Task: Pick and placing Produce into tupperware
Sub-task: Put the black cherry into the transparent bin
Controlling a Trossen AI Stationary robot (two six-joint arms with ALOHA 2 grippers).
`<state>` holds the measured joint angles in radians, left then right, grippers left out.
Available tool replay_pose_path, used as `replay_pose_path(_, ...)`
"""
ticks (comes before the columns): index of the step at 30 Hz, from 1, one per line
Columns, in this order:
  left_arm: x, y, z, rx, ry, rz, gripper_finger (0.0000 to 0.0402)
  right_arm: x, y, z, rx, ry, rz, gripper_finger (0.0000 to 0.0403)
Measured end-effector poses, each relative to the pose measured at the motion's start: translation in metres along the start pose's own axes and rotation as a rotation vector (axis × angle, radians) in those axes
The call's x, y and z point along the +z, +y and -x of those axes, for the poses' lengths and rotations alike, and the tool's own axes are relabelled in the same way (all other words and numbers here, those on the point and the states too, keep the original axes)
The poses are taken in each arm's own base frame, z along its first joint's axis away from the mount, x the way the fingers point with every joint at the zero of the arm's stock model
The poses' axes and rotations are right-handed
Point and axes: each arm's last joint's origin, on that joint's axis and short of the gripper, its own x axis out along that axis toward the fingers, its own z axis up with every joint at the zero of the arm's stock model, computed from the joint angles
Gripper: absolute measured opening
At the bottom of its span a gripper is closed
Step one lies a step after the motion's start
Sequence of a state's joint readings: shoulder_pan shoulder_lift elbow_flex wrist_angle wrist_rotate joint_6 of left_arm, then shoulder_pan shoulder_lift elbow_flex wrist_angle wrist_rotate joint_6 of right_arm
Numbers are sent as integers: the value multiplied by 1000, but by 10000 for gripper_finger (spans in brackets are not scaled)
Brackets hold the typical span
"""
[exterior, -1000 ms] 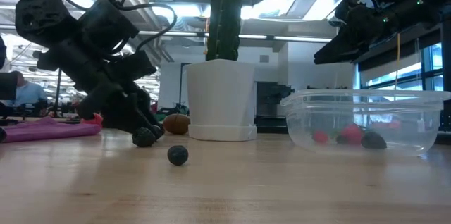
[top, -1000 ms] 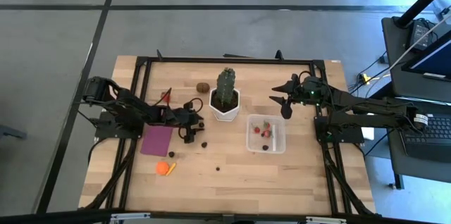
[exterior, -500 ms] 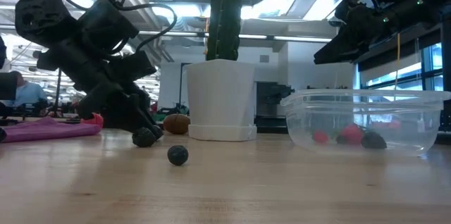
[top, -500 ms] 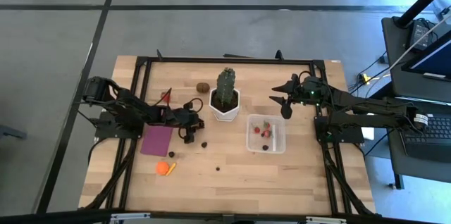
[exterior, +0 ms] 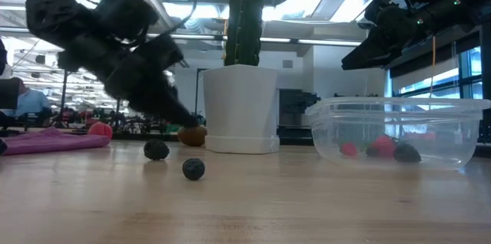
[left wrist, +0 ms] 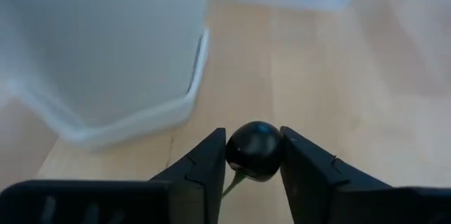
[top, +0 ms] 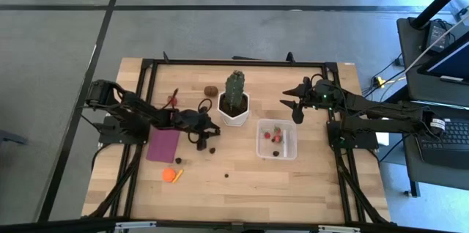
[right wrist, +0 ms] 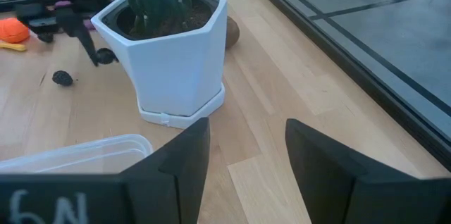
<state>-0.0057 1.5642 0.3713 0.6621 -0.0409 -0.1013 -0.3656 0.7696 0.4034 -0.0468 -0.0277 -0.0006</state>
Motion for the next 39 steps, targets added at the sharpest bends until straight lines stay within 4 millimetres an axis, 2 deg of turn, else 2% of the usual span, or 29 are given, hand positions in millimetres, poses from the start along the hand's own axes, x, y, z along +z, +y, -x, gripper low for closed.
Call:
replay_pose_path(7, 36, -17, -9, -56, -99, -89, 99, 0, 0, 0, 0, 0, 0, 188)
replay_pose_path(14, 84, -37, -19, -40, -12, -133, 112, 0, 0, 0, 0, 0, 0, 188)
replay_pose_path(19, 120, -53, -17, 33, -24, -203, 99, 0, 0, 0, 1, 0, 0, 188)
replay_pose_path(25, 151, -69, -10, 34, -77, -189, 106, -1, 0, 0, 3, 5, 0, 188)
replay_pose_path(33, 176, -78, -3, 122, -115, -180, 99, -7, 0, 0, 3, 73, -10, 188)
replay_pose_path(39, 187, -67, -3, 150, -137, -130, 99, -9, 0, 0, 1, 98, -54, 188)
